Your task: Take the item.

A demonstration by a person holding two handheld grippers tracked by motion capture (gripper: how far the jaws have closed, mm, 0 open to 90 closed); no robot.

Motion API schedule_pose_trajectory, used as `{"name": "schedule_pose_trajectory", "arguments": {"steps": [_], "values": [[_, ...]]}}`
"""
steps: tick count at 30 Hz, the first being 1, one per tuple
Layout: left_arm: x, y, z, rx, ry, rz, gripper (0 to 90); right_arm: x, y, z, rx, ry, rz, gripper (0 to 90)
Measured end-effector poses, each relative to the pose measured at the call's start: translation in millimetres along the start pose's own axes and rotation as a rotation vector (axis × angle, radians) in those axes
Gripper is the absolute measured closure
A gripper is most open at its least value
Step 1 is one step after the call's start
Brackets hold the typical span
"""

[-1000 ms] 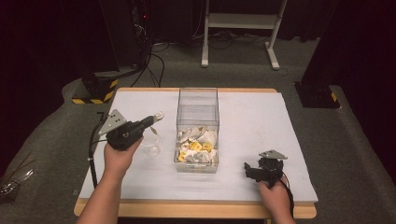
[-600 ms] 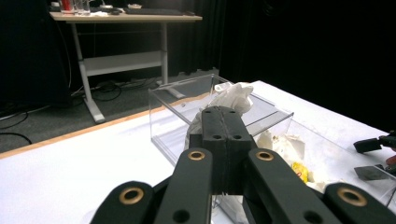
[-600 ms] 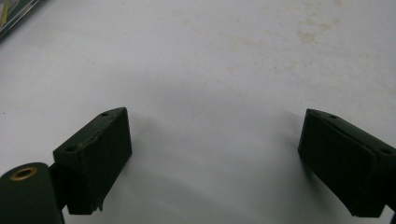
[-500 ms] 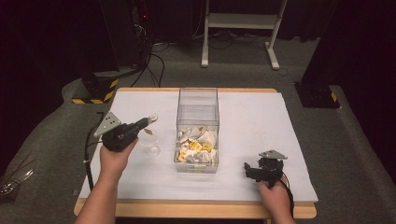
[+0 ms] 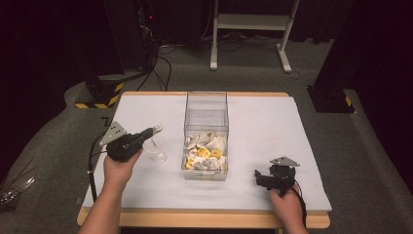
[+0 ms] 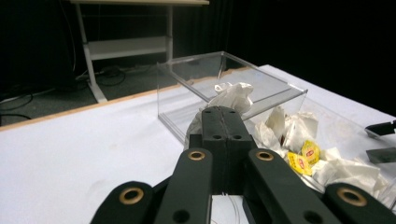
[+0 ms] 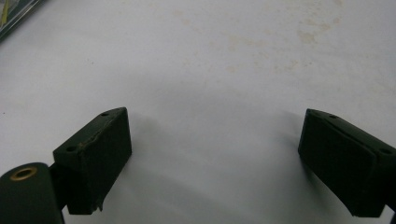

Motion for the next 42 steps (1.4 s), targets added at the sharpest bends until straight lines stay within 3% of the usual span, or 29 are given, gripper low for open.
{"name": "schedule_pose_trajectory", "arguments": {"steps": [26,38,39,42], "values": [[-40.3,-11.8,-4.7,0.022,-0.003,-0.104,90.0,0.0,0.0,-0.1,-0.001,0.000,0.000,9.6],[-56.8,-16.5,-5.6,0.051,-0.010,-0.147,90.0,0.0,0.0,0.1,-0.001,0.003,0.001,9.6],[-56.9,-16.0,-6.2,0.060,-0.012,-0.145,88.6,0.0,0.0,0.1,-0.001,0.003,0.001,9.6],[-55.6,-13.9,-6.9,0.058,-0.001,-0.137,73.1,0.0,0.0,0.1,-0.001,0.003,0.001,9.6]]}}
Point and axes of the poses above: each handheld gripper's, and its own axes: y roughly backward along the jaws, x roughly out of its top, z roughly to its right, the point moved 4 cm from there along -y, roughly forward along the jaws, and after that the axes turned 10 degrees about x, right-handed, at the moved point
